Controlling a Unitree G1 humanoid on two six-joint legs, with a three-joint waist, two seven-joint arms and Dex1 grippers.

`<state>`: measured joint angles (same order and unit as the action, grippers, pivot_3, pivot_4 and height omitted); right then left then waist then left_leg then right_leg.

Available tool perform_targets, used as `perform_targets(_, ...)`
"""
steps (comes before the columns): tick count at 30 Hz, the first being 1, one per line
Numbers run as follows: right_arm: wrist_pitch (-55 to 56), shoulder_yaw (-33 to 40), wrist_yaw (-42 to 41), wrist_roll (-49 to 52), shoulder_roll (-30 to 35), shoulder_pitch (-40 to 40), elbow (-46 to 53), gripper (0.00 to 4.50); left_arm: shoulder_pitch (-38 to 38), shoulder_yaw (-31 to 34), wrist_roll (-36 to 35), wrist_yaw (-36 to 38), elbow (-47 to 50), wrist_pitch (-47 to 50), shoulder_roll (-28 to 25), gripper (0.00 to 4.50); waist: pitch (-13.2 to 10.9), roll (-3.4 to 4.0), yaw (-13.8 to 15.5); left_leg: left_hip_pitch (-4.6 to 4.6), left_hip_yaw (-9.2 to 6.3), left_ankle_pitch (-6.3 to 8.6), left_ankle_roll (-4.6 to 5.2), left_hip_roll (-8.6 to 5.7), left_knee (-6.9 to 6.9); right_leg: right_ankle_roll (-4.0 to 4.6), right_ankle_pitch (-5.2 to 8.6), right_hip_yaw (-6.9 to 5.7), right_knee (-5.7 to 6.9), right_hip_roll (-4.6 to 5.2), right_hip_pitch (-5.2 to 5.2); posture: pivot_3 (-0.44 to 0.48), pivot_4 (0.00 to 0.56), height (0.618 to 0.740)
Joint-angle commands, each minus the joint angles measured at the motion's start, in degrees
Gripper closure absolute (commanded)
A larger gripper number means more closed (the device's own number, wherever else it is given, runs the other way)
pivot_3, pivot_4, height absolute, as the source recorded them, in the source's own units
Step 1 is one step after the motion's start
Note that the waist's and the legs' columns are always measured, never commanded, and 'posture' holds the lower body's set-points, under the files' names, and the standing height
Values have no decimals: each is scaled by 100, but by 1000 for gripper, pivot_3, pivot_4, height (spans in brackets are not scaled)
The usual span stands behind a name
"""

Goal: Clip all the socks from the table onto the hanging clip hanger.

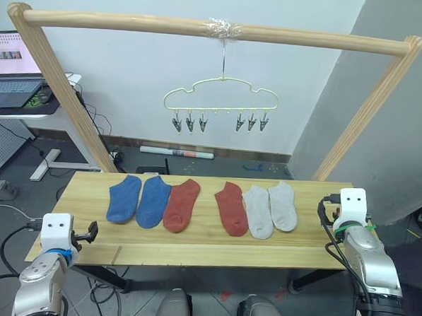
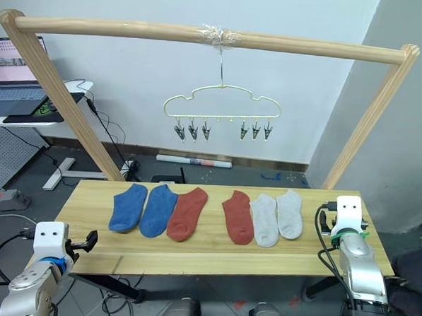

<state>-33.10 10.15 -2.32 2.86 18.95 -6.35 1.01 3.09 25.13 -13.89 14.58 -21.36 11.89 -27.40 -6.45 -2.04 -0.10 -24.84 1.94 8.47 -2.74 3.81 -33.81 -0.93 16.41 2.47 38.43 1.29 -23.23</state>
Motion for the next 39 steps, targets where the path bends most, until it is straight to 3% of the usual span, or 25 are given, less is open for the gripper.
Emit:
perform_targets(1,15,119,6,-39,81,-122,211,93,30,145,-10,-19,251,-45,-127,13,-18,-2,2,0,0,0,0,0,0,0,0,0,0,0,0,95,125,740)
perform_targets(8,-90,3,-212,-12,185,-247,348,93,294,336,-278,72,1276,269,-173,13,-210,-6,15,-4,1,7,0,58,3,16,-13,-11,-40,5,3,104,183,740)
perform_targets(15,1,-186,-816,137,352,-486,560,93,227,550,-1090,394,2698,729,-146,13,-404,7,46,-33,17,2,20,73,5,16,-14,-11,-42,-10,2,92,226,740)
perform_targets(26,47,-383,-2988,1705,459,-1379,1121,93,-1290,-444,-1375,570,3734,1522,-274,13,-648,6,40,-44,35,15,11,58,2,-51,-40,-14,-46,-76,-3,53,246,740)
perform_targets(29,-165,-513,-3518,2324,415,-1736,1395,93,-1798,-731,-1369,664,3665,1502,-207,629,-673,7,22,-56,27,18,8,63,2,-56,-40,-17,-45,-88,-12,43,248,740)
perform_targets(33,-230,-717,-3730,2741,168,-2371,1504,93,-2445,-1054,-1155,584,3267,1450,-61,1802,-687,10,-5,-71,10,19,6,74,-6,-64,-46,-23,-40,-112,-22,27,247,740)
perform_targets(39,-130,-1072,-3840,2847,-46,-2711,1579,93,-2909,-1274,-906,575,2704,1106,220,1802,-687,11,-3,-79,4,25,-3,75,-9,-65,-46,-27,-38,-116,-25,18,244,740)
